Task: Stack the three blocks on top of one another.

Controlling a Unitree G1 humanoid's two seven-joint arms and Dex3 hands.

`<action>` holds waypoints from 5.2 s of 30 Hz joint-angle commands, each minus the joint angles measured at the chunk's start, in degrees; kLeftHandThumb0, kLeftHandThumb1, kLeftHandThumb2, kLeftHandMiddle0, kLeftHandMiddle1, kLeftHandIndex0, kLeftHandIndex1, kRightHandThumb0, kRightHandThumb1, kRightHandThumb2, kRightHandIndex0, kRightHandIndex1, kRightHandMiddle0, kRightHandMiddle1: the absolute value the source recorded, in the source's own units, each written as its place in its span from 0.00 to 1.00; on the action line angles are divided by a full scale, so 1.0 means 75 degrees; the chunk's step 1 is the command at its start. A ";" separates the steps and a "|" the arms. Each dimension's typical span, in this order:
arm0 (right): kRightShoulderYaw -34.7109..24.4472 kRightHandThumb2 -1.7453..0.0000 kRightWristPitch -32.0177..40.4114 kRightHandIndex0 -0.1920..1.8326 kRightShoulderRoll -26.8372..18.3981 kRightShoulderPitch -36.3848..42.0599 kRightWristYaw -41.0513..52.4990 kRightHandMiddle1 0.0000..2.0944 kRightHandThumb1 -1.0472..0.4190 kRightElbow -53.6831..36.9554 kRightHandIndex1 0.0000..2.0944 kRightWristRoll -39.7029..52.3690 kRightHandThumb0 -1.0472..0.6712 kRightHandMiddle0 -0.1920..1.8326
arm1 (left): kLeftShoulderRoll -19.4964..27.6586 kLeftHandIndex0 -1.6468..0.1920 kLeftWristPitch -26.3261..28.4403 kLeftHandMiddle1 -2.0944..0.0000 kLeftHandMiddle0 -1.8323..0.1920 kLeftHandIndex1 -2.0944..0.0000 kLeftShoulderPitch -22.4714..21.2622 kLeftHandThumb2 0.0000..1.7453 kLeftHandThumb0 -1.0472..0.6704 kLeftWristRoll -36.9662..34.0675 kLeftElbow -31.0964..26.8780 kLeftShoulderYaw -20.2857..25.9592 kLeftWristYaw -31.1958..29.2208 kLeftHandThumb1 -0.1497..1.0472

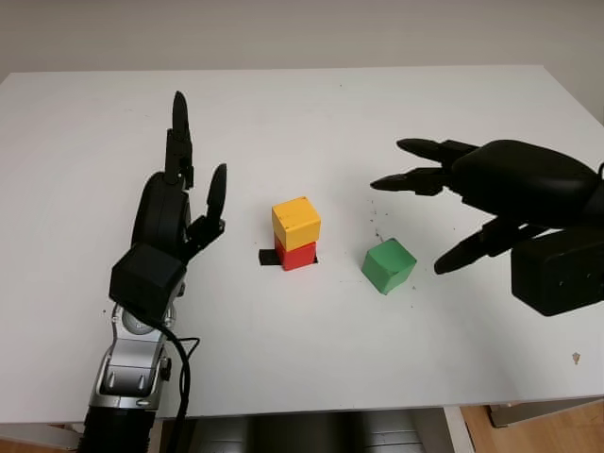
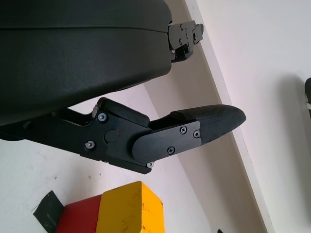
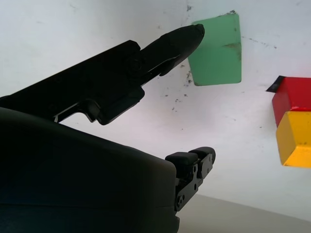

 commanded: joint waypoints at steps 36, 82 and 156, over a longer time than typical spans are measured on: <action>0.0693 0.97 -0.1218 0.17 0.0516 0.0279 -0.1905 0.43 0.11 0.1369 0.03 -0.0991 0.29 0.24 | 0.0026 1.00 -0.0084 0.98 1.00 1.00 -0.0017 0.40 0.16 0.0085 -0.0100 0.0016 0.0091 1.00; 0.0609 0.97 0.1846 0.27 0.1373 -0.3727 0.1189 0.60 0.07 0.2539 0.04 0.1939 0.34 0.32 | 0.0028 1.00 0.0104 0.98 1.00 1.00 -0.0035 0.39 0.16 0.0006 -0.0181 0.0019 0.0000 1.00; 0.1829 0.97 0.2953 0.29 0.3305 -0.4250 0.1313 0.71 0.06 0.2392 0.03 0.0802 0.31 0.27 | -0.0213 1.00 -0.0020 0.97 1.00 1.00 0.0208 0.41 0.15 0.0236 -0.0279 0.0007 0.0441 1.00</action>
